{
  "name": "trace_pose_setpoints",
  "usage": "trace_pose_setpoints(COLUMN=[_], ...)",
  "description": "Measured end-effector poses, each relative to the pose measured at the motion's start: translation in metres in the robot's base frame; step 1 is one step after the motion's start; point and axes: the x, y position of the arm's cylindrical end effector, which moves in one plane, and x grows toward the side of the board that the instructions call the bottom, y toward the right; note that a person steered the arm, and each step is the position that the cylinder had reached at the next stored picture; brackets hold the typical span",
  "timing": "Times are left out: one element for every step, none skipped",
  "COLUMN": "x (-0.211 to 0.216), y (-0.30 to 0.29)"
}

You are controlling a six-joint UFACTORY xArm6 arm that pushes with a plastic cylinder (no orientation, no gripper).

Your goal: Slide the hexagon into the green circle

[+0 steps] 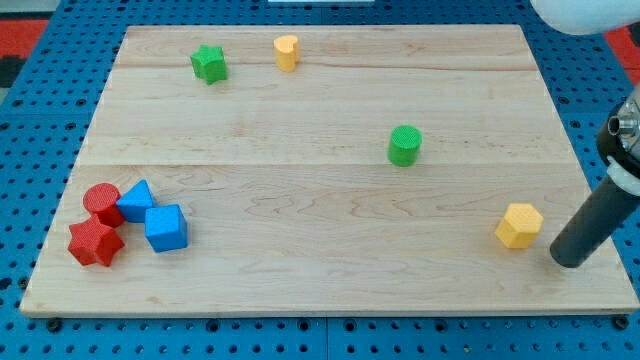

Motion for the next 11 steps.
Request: trace_pose_setpoints(x=[-0.003,-0.011,-0.028,-0.046,-0.061,-0.073,-0.088,-0.101,-0.107,-0.107,-0.108], y=[-0.015,-0.028,-0.031,-0.032,-0.039,-0.045,-0.048,-0.059,-0.085,-0.107,-0.124])
